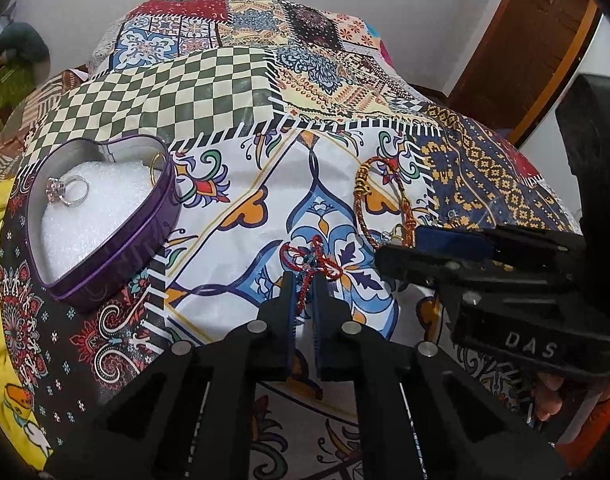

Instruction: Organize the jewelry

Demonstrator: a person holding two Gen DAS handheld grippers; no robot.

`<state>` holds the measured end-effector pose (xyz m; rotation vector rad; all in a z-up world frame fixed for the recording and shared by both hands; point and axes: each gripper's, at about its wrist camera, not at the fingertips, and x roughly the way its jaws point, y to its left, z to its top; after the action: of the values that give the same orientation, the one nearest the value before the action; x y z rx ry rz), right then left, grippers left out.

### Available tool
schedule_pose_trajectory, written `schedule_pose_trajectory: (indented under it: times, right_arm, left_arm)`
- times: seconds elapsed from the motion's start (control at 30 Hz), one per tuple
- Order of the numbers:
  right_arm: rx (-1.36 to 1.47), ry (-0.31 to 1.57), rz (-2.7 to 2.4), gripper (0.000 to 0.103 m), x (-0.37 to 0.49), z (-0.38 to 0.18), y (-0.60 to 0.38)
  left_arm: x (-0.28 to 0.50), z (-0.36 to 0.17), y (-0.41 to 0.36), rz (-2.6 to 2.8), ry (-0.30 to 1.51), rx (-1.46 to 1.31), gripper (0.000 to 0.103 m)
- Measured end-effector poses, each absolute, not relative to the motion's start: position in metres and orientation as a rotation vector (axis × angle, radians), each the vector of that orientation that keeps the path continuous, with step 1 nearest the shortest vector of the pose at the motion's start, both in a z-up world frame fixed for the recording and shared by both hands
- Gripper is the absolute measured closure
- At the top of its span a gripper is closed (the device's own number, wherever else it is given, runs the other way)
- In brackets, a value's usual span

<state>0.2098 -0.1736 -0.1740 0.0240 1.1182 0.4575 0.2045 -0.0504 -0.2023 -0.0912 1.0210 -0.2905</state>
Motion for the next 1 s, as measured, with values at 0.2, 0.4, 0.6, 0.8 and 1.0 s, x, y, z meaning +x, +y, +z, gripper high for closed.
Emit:
schedule_pose_trajectory:
  times: [0.2, 0.4, 0.6, 0.8, 1.0]
  right_arm:
    - [0.027, 1.127, 0.438, 0.062, 0.223, -0.173, -0.168]
    - [-0.060, 1.111, 0.463, 0.051, 0.225, -0.173, -0.148]
    - [-0.165, 1.075, 0.460, 0.043, 0.220, -0.178, -0.133]
    - [-0.201, 1.036, 0.453, 0.048, 0.221, -0.179, -0.130]
    - [-0.177, 1.024, 0.425, 0.077, 0.224, -0.175, -0.137]
  left_arm:
    - [0.210, -0.194, -0.048, -0.248, 0.979, -0.058, 0.097]
    - [0.213, -0.192, -0.035, -0.203, 0.953, -0.044, 0.097]
    - [0.210, -0.194, -0.020, -0.191, 0.950, -0.075, 0.097]
    - [0.206, -0.195, -0.019, -0.185, 0.949, -0.077, 0.097]
    - [0.198, -0.192, -0.020, -0.190, 0.949, -0.085, 0.097]
